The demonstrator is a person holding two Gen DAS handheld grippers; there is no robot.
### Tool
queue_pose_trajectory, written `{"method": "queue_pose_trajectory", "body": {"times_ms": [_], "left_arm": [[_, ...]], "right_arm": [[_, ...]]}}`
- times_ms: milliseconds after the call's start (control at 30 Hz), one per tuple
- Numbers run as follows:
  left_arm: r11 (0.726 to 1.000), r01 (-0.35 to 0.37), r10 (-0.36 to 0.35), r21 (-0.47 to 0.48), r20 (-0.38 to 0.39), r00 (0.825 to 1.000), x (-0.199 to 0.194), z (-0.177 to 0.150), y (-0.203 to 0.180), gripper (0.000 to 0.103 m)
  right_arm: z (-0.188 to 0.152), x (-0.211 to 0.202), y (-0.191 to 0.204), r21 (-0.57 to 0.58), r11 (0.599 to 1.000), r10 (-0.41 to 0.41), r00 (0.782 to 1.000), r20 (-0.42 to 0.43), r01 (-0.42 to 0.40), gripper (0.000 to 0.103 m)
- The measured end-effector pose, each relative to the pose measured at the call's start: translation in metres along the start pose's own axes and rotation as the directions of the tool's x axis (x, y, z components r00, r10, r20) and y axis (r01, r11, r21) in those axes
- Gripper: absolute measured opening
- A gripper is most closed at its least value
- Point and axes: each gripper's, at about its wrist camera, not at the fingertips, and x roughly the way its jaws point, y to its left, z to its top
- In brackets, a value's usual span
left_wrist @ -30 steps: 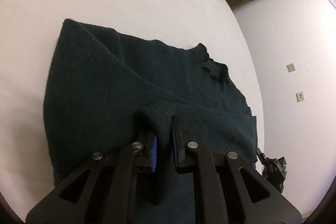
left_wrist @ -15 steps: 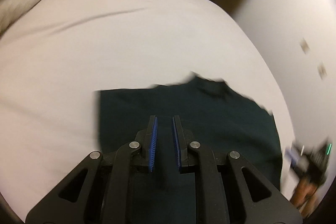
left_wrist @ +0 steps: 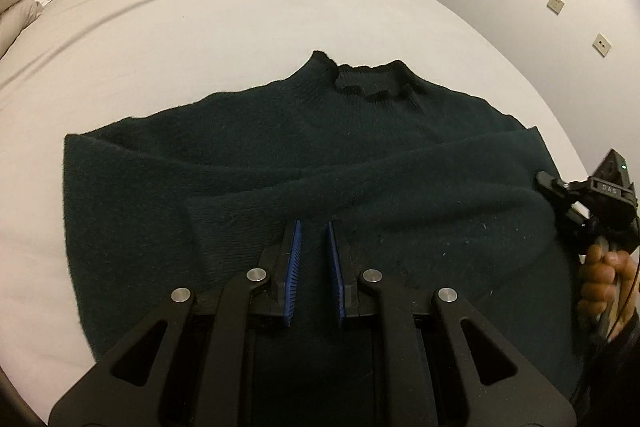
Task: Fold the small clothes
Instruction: 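Open both tools and release the folded sweater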
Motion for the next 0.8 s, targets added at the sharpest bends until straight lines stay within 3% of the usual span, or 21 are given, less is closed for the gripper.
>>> {"method": "queue_pose_trajectory", "body": {"times_ms": [67, 133, 200, 233, 267, 367, 467, 533, 567, 600, 633, 667, 800], "left_arm": [[1.000, -0.026, 0.026, -0.003, -0.002, 1.000, -0.007, -0.005, 0.001, 0.014], [0.996, -0.084, 0.084, 0.008, 0.003, 0.996, -0.019, -0.013, 0.003, 0.014], [0.992, -0.121, 0.121, 0.023, 0.003, 0.993, -0.022, -0.019, 0.004, 0.014], [0.991, -0.128, 0.128, 0.024, 0.002, 0.992, -0.022, -0.020, 0.004, 0.014], [0.990, -0.137, 0.137, 0.023, 0.000, 0.991, -0.020, -0.021, 0.003, 0.014], [0.983, -0.180, 0.180, 0.037, -0.006, 0.984, -0.016, -0.019, -0.002, 0.014], [0.976, -0.210, 0.210, 0.054, 0.006, 0.978, -0.014, -0.021, -0.006, 0.014], [0.971, -0.226, 0.227, 0.072, 0.008, 0.974, -0.012, -0.022, -0.009, 0.014], [0.969, -0.234, 0.234, 0.083, 0.006, 0.972, -0.011, -0.022, -0.011, 0.014], [0.968, -0.237, 0.237, 0.087, 0.005, 0.971, -0.007, -0.020, -0.013, 0.014], [0.968, -0.235, 0.236, 0.087, 0.005, 0.972, -0.007, -0.021, -0.013, 0.014], [0.970, -0.231, 0.231, 0.082, 0.005, 0.973, -0.008, -0.021, -0.011, 0.014], [0.970, -0.230, 0.230, 0.077, 0.012, 0.973, -0.015, -0.025, -0.007, 0.014]], "right_arm": [[-0.001, -0.021, 0.004, -0.040, 0.993, -0.111, 0.992, 0.064, 0.114, 0.000], [-0.005, -0.033, 0.004, -0.022, 0.988, -0.148, 0.986, 0.074, 0.150, 0.001], [-0.013, -0.045, 0.020, -0.057, 0.984, -0.160, 0.981, 0.112, 0.167, 0.019], [-0.017, -0.046, 0.032, -0.087, 0.984, -0.145, 0.982, 0.124, 0.156, 0.037], [-0.020, -0.044, 0.046, -0.119, 0.986, -0.107, 0.987, 0.120, 0.121, 0.047], [-0.034, -0.008, 0.090, -0.227, 0.974, 0.010, 1.000, -0.011, -0.012, 0.053], [-0.052, 0.037, 0.113, -0.299, 0.954, -0.003, 0.992, -0.123, -0.034, 0.053], [-0.059, 0.063, 0.108, -0.294, 0.956, -0.048, 0.983, -0.175, -0.005, 0.053], [-0.060, 0.076, 0.095, -0.272, 0.961, -0.110, 0.973, -0.204, 0.052, 0.050], [-0.059, 0.084, 0.085, -0.256, 0.963, -0.138, 0.968, -0.208, 0.082, 0.041], [-0.059, 0.083, 0.076, -0.249, 0.964, -0.140, 0.971, -0.196, 0.089, 0.023], [-0.059, 0.075, 0.068, -0.241, 0.967, -0.123, 0.975, -0.184, 0.076, 0.014], [-0.063, 0.048, 0.043, -0.182, 0.983, -0.060, 0.983, -0.175, 0.027, 0.012]]}}
